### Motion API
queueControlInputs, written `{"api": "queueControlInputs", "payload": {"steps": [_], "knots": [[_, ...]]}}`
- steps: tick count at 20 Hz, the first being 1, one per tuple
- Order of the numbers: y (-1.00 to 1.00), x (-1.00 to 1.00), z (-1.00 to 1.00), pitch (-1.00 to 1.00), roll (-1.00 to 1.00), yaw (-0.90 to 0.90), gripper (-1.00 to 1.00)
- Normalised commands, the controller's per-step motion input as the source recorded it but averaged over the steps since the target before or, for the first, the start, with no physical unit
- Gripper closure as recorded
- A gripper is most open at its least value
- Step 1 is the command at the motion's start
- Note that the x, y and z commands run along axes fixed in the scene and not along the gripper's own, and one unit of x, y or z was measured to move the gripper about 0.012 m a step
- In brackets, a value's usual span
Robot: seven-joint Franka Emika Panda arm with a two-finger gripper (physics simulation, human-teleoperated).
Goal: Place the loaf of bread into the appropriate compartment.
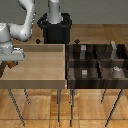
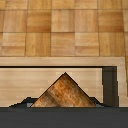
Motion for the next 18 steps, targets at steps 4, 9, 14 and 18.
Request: {"api": "queueControlInputs", "payload": {"steps": [4, 9, 14, 18], "knots": [[0.75, 0.0, 0.0, 0.0, 0.0, 0.0, 1.0], [1.0, 0.0, 0.0, 0.0, 0.0, 0.0, 1.0], [1.0, 0.0, 0.0, 0.0, 0.0, 0.0, 1.0], [1.0, 0.0, 0.0, 0.0, 0.0, 0.0, 1.0]]}}
